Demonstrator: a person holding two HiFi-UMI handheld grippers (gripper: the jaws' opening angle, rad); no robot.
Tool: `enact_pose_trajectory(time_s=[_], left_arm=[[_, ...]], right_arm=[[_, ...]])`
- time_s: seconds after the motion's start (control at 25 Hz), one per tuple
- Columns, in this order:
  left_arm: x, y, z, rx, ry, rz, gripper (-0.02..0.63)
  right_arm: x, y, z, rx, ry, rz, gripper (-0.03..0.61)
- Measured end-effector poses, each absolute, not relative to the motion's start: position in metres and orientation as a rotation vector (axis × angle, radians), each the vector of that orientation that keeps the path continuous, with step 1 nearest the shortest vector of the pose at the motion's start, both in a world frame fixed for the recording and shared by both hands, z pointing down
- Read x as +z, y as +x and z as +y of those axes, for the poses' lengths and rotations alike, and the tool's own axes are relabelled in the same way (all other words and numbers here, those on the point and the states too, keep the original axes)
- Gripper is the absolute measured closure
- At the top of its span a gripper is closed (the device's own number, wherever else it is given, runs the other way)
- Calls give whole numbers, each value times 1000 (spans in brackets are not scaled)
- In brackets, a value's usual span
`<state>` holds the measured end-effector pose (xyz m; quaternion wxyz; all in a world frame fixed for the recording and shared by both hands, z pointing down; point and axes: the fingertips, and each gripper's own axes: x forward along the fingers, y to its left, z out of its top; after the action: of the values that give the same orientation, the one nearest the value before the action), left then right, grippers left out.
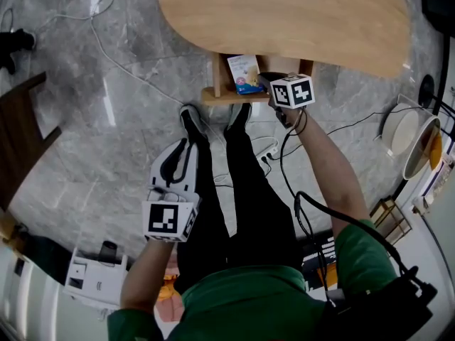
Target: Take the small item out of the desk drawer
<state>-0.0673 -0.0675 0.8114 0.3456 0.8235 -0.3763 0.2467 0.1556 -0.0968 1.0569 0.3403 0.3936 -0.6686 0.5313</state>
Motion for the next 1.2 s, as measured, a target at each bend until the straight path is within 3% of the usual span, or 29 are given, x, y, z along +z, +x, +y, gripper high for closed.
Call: enact_pose_trajectory(time_s=[0.68,1.2], left_arm=[[782,-62,-76,639,2183,-960,543],[748,-52,-90,610,2202,-1012,543]], right_arm=[[984,166,-82,1540,1188,-1814,540],[932,220,-194,1607,1380,-1873,540]])
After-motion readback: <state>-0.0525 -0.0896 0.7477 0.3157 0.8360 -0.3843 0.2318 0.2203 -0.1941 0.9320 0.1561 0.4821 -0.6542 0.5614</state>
